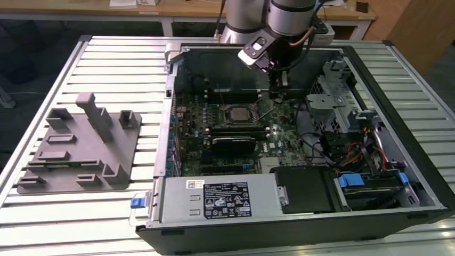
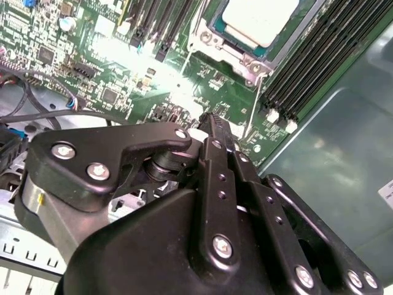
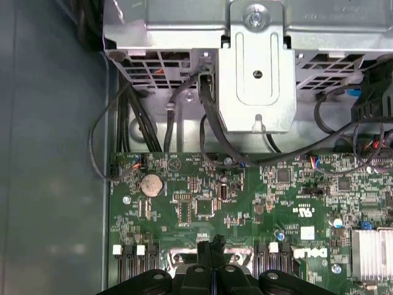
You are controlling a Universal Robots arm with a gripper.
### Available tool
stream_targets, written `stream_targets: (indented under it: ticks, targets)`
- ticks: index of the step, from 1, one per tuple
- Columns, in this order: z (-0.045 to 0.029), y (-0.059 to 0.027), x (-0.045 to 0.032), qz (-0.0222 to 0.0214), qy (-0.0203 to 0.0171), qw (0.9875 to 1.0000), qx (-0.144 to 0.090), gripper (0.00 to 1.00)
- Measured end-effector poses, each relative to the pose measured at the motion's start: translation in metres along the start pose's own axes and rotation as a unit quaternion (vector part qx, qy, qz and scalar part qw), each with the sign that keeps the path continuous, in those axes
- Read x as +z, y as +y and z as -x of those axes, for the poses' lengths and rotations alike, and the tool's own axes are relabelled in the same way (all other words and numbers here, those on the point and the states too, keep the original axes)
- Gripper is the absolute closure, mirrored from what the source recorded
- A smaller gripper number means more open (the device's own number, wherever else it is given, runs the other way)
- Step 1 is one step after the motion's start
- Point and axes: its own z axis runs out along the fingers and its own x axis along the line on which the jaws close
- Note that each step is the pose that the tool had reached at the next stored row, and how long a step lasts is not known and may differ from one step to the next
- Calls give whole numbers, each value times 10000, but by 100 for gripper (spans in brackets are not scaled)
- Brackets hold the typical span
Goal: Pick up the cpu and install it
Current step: 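Close the cpu cover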
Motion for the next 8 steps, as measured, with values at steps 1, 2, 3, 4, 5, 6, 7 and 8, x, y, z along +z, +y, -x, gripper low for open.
stream_targets:
  ticks: [1, 2, 3, 4, 5, 6, 7, 8]
  targets:
    - [0, 13, 1, 0, 0, 10000, 0, 89]
    - [0, 26, 1, 0, 0, 10000, 0, 89]
    - [-1, 39, 2, 0, 0, 10000, 0, 89]
    - [-1, 51, 2, 0, 0, 10000, 0, 89]
    - [-1, 64, 3, 0, 0, 10000, 1, 89]
    - [-1, 77, 3, 0, 0, 10000, 0, 89]
    - [-1, 91, 4, 0, 0, 10000, 0, 89]
    - [-2, 106, 5, 0, 0, 10000, 0, 89]
